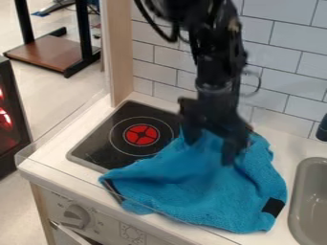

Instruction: Fold the cloth from bottom left to top right

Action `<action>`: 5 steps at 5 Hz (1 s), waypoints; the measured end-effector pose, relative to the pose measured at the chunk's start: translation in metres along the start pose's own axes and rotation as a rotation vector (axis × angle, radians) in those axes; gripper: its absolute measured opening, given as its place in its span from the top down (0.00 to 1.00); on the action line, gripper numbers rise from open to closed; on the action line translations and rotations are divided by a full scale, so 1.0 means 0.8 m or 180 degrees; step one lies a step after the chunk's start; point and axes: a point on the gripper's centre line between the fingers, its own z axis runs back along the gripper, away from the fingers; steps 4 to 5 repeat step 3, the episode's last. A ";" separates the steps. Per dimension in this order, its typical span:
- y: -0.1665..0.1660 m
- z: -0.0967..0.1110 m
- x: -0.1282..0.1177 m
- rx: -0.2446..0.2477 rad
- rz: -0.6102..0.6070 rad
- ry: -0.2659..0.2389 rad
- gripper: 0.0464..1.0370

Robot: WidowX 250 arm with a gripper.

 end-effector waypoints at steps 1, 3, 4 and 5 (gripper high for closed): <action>0.010 0.039 0.005 -0.0004 0.0075 -0.0247 0.04; 0.031 0.094 0.000 -0.0250 0.0390 -0.0636 0.04; 0.031 0.094 0.000 -0.0250 0.0390 -0.0636 0.04; 0.031 0.094 0.000 -0.0250 0.0390 -0.0636 0.04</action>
